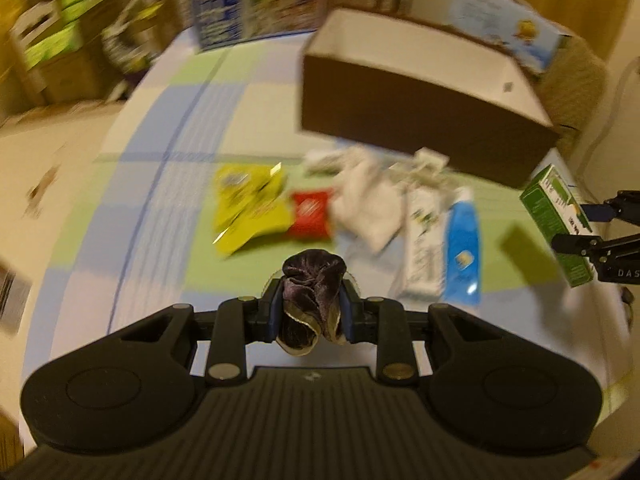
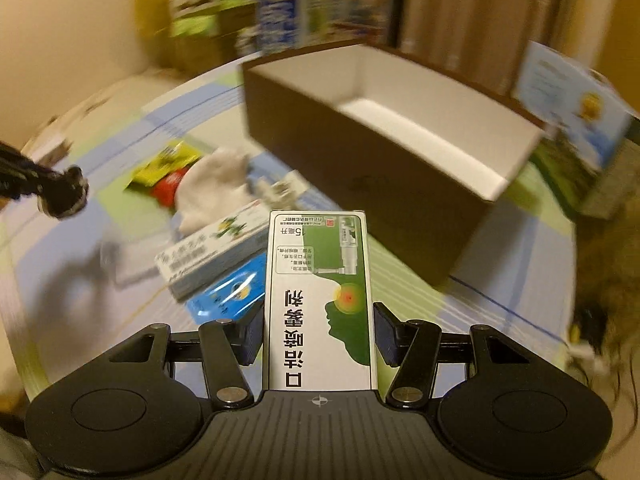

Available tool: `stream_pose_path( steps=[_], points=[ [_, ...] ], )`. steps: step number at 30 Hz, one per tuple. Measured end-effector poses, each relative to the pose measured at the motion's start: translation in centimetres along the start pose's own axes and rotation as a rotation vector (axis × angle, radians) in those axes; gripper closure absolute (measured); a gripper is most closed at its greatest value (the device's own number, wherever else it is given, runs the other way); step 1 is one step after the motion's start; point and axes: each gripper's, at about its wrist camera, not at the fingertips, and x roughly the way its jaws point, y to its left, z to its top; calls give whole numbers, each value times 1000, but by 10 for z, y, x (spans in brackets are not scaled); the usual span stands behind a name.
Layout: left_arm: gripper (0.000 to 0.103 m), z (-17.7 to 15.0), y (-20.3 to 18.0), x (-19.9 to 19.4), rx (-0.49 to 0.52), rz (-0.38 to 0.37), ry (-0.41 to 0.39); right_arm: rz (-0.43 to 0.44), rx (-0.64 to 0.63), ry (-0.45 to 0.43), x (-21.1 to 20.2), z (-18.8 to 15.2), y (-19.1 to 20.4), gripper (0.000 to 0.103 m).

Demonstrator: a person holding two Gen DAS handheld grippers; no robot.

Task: Organize objects
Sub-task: 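Lift the mushroom with the left tool while the right tool grasps the green medicine box, then lower both held items into the brown box and open both tools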

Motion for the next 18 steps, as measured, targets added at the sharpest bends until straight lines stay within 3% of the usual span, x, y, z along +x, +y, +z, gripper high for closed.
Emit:
stream_pose_path(
  steps=[10,18],
  points=[
    [79,93,-30,25,180,-156,-90,-94,222,-91,-38,60,-18,51],
    [78,174,-48,57,262,-200,-146,-126,276,-170,-19,130,-32,51]
  ],
)
